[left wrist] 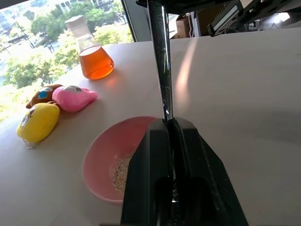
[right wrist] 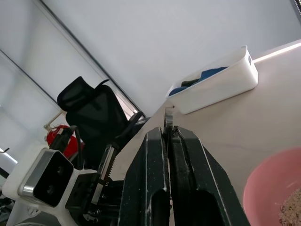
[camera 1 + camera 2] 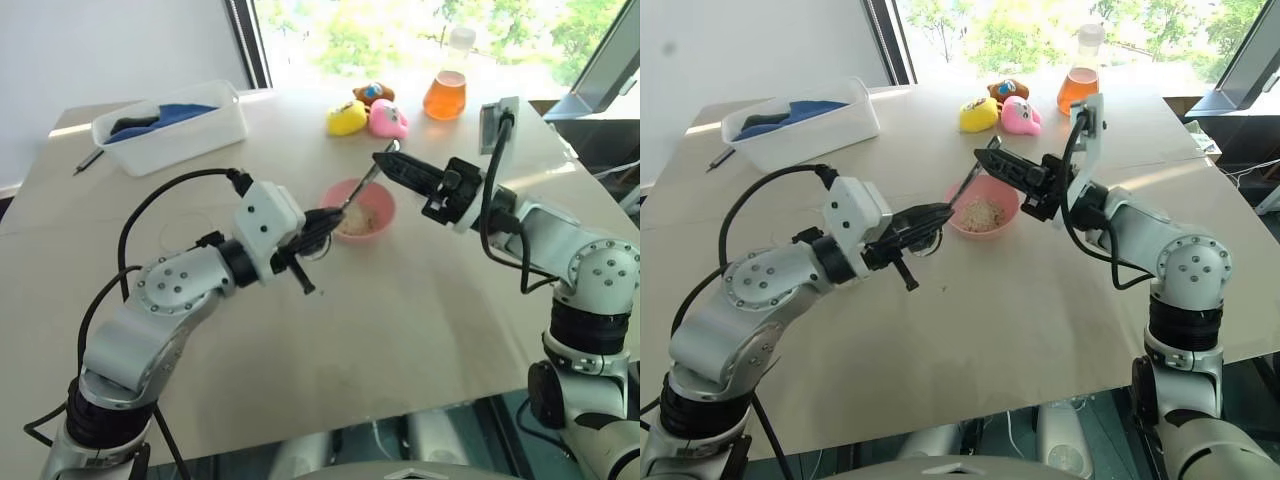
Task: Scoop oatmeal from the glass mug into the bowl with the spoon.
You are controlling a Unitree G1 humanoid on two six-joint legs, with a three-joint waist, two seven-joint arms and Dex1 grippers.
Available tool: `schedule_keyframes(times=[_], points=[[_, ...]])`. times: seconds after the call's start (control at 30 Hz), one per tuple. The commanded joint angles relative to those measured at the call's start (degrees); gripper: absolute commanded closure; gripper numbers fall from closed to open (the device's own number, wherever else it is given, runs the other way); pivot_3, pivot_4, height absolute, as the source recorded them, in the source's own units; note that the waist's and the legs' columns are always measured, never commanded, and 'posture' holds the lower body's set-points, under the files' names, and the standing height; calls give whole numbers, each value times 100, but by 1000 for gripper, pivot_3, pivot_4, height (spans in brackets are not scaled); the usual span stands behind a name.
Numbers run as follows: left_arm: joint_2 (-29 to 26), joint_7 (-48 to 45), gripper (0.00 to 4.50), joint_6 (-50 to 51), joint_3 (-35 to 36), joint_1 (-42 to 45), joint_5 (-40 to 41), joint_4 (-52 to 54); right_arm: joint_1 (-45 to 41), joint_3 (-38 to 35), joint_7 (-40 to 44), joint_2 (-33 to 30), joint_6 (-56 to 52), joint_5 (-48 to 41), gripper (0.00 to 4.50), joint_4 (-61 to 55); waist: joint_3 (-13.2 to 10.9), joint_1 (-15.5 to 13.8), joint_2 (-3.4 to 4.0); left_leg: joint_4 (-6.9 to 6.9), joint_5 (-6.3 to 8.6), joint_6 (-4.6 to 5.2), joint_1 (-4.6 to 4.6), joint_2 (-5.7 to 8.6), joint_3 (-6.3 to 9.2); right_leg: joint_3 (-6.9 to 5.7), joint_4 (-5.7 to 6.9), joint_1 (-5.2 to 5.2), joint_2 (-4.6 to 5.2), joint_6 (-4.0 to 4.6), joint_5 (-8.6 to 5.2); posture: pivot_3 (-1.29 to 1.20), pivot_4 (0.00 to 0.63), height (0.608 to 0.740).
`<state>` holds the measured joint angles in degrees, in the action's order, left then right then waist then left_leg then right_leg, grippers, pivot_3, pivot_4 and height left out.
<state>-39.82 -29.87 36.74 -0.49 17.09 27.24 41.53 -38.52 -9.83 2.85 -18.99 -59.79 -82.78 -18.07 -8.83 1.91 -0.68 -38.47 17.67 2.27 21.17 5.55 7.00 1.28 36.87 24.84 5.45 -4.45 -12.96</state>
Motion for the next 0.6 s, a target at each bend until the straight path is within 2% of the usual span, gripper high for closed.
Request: schedule_keyframes(times=[0.03,0.2,0.23,0.27,0.37,0.4,0.53,0.6], points=[[36,98,4500,50,225,-10,-1,123,24,-9,16,-123,92,-94,4431,-101,0,-3,0,0,0,0,0,0,0,0,0,0,0,0,0,0,150,740],[62,221,4500,-96,413,-29,-199,20,31,-9,-3,-198,127,-88,4431,-9,0,-2,0,-1,0,0,0,0,0,0,0,0,0,0,0,0,150,740],[83,227,3795,-80,440,-38,-162,24,14,-16,-31,-183,150,-107,4500,20,0,-2,0,-1,0,0,0,0,0,0,0,0,0,0,0,0,150,740],[106,231,3485,-66,463,-50,-130,42,-4,-26,-61,-164,177,-124,4500,42,0,-2,0,-1,0,0,0,0,0,0,0,0,0,0,0,0,150,740],[157,270,1920,19,530,-129,-82,130,-85,-71,-211,-75,284,-199,4500,130,0,-4,0,-2,0,0,0,0,0,0,1,0,0,0,0,0,150,740],[146,262,1569,57,565,-202,-53,194,-124,-95,-281,-43,328,-242,4500,171,1,7,1,-2,0,0,0,0,-1,0,1,0,0,0,0,0,150,740],[86,287,1569,117,881,-559,14,434,-246,-179,-475,-7,443,-359,4500,370,0,16,1,-2,0,0,0,0,-3,3,1,1,0,0,0,0,150,740],[198,475,1569,86,1274,-741,74,659,-264,-189,-464,-69,451,-304,4500,450,0,13,1,-2,0,0,0,-1,-1,1,1,1,-1,0,0,0,150,740]])
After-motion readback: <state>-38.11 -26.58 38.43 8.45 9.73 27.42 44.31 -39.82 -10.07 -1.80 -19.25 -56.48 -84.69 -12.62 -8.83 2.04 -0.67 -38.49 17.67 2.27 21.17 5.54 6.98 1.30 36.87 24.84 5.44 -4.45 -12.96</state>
